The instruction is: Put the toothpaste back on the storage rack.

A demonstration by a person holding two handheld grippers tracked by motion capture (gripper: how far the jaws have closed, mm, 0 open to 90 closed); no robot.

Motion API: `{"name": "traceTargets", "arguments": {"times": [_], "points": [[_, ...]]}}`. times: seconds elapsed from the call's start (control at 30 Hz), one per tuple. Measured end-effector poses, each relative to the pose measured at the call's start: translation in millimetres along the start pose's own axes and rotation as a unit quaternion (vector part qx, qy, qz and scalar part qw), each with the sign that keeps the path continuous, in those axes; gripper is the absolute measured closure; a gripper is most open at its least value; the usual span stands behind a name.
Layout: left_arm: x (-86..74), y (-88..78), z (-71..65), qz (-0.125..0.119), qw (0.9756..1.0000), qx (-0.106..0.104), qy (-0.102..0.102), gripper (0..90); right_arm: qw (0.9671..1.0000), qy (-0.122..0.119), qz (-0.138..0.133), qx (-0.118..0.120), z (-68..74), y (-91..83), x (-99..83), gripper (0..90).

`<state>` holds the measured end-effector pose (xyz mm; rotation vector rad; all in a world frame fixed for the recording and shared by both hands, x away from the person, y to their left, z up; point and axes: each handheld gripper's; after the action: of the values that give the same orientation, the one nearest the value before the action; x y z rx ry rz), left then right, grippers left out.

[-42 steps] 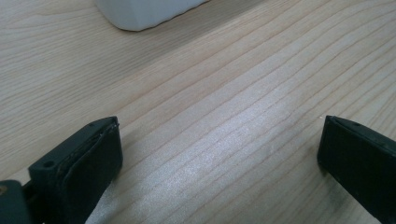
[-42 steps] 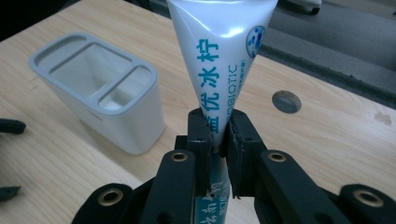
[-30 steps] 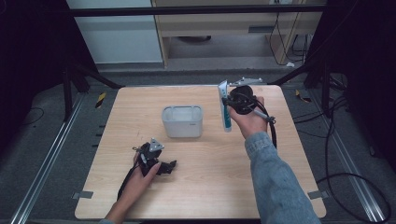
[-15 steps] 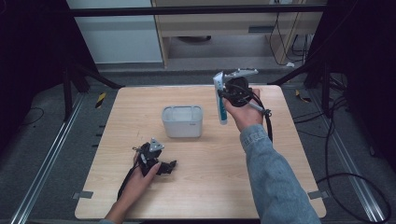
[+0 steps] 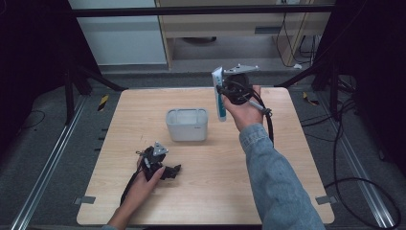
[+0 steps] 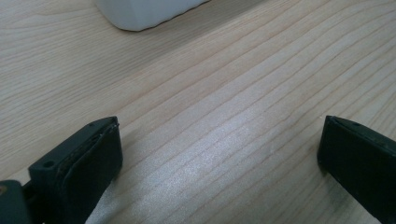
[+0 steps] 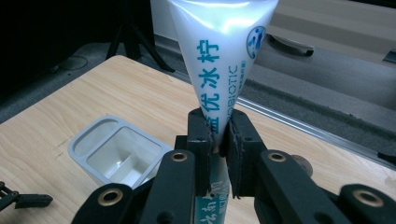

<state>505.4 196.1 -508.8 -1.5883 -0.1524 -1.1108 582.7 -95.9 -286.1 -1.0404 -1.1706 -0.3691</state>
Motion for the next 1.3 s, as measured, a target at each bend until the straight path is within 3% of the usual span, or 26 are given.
{"name": "traceTargets", "arguments": {"times": [0.6, 1.3], "points": [[0.0, 0.1, 0.0, 0.0, 1.0, 0.0, 0.0, 0.0, 0.9996, -0.017, -0.024, 0.005, 16.9, 2.2, 30.5, 80.8], [0.0, 0.1, 0.0, 0.0, 1.0, 0.0, 0.0, 0.0, 0.9986, -0.023, -0.046, 0.01, 30.1, 13.1, 40.3, 80.8]]}}
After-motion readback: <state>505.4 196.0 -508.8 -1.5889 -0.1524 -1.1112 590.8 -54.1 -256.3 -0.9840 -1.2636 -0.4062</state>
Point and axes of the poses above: each handheld gripper's, and its own axes: y roughly forward along the jaws, x roughly out of its top, z roughly to its left, and after that the axes turned 5 degrees about x, right-handed
